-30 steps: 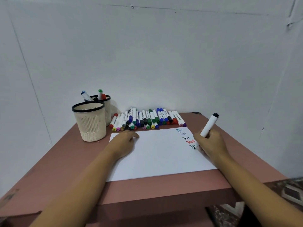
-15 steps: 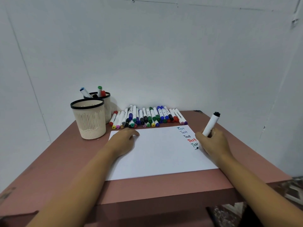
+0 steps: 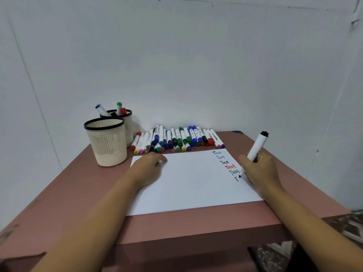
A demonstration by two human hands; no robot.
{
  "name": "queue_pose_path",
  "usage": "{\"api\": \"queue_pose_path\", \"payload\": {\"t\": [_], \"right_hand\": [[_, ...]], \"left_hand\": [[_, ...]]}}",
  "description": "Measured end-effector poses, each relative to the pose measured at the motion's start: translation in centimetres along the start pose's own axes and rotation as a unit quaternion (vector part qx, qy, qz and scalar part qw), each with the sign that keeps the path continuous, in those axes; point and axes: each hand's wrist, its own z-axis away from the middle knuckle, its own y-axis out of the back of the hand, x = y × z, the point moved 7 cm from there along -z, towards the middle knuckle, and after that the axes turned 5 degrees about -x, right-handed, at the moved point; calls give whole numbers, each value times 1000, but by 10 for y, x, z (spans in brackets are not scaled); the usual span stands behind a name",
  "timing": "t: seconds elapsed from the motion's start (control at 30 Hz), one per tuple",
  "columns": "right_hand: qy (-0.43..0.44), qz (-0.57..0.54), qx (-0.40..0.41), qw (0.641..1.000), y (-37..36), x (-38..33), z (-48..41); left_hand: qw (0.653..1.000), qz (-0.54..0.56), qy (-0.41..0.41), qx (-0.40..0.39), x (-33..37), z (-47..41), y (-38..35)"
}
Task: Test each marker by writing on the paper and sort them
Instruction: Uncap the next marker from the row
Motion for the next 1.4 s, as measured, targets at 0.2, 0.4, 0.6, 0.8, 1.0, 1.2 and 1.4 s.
{"api": "queue_pose_path", "payload": {"t": [0.2, 0.4, 0.6, 0.8, 1.0, 1.2, 1.4], "right_hand": [[-2, 30, -4, 1000, -1, 1, 1], [-9, 34, -5, 999, 0, 0, 1], [10, 48, 15, 999, 3, -2, 1], [9, 50, 29, 998, 5, -2, 2], [-2, 54, 23, 998, 4, -1, 2], [5, 55, 19, 998, 4, -1, 1], [-14, 17, 47, 999, 9, 3, 2]], "left_hand": [[1000, 1, 1, -1, 0, 0, 0], [1000, -2, 2, 2, 1, 0, 0], [1000, -6, -2, 1, -1, -1, -1], [1000, -8, -2, 2, 0, 0, 0], [1000, -6, -6, 3, 1, 0, 1], [1000, -3, -3, 2, 1, 0, 0], [1000, -4, -1, 3, -2, -1, -1]]}}
